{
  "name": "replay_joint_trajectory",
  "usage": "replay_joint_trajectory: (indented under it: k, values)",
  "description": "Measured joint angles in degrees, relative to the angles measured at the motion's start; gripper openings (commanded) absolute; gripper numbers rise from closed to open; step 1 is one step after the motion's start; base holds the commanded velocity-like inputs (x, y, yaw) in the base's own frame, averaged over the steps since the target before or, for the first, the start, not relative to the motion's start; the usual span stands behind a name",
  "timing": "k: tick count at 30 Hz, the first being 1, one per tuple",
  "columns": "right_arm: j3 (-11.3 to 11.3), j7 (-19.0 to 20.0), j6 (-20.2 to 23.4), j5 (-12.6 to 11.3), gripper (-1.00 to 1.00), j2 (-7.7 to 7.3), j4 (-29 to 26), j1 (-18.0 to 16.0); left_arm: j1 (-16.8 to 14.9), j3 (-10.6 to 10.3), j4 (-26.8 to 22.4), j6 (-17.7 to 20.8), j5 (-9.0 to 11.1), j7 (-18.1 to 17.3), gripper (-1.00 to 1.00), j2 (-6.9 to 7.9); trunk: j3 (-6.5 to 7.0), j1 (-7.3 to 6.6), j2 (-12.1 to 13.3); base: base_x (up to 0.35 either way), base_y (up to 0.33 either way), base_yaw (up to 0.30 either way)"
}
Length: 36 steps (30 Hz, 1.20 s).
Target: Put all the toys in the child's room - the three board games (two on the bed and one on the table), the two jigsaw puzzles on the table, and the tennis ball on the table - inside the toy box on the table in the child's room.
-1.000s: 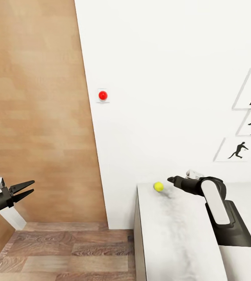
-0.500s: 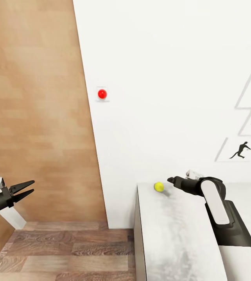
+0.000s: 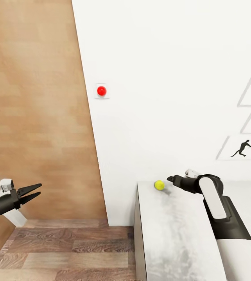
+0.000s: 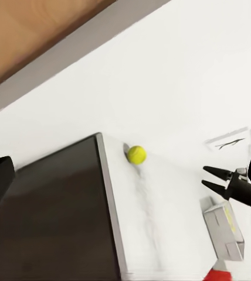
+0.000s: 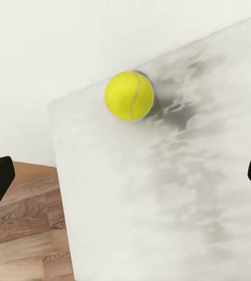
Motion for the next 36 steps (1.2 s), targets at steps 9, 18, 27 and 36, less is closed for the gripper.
replay_joint_trajectory:
  k: [9, 18, 27, 36]
  values:
    - [0.02, -0.04, 0.00, 0.18, 1.00, -0.01, 4.66, -2.70, 0.05, -5.82, 0.09, 0.00, -0.02, 0.03, 1.00, 0.08, -0.82, 0.00, -0.01, 0.000, 0.000, 0.000]
    - [0.02, -0.05, 0.00, 0.22, 1.00, -0.03, 5.51, -4.24, -0.23, -6.84, 0.21, 0.01, -0.05, 0.17, 1.00, 0.08, -1.15, 0.00, -0.01, 0.000, 0.000, 0.000]
    - [0.10, -0.20, 0.00, 0.21, 1.00, 0.05, 5.75, -5.10, -0.63, -6.86, 0.24, 0.01, -1.16, 0.22, 1.00, 0.33, -1.17, -0.01, -0.01, 0.000, 0.000, 0.000]
    - [1.94, -0.39, 0.00, 0.23, 1.00, 0.85, 10.16, -10.32, -0.73, -6.91, 0.24, 0.01, -1.67, 0.22, 1.00, 1.67, -1.17, 0.00, -0.01, 0.000, 0.000, 0.000]
